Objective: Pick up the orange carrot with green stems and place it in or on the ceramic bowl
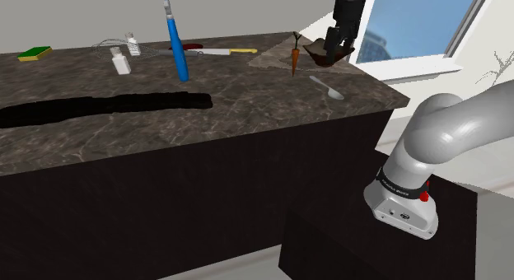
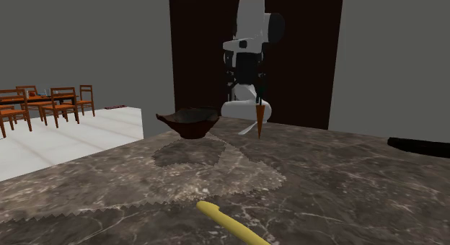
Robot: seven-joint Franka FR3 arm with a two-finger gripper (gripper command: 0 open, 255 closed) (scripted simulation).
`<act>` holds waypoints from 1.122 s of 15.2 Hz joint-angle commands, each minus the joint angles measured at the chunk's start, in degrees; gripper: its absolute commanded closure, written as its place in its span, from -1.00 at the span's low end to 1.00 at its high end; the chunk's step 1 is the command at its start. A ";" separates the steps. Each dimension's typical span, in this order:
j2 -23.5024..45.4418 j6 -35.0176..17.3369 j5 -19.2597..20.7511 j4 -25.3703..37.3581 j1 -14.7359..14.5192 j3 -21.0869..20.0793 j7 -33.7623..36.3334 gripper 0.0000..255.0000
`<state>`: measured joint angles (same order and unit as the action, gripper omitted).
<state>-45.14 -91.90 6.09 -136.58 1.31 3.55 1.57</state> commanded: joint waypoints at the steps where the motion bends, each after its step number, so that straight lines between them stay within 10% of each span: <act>1: 0.00 0.00 0.00 0.00 0.00 0.00 0.00 -1.00; 11: 11.73 -13.85 -4.46 9.93 6.42 -10.37 30.86 -1.00; 17: 12.50 -18.00 -4.35 6.82 6.69 -10.55 31.59 -1.00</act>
<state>-32.96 -108.99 1.69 -129.24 7.93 -7.00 33.09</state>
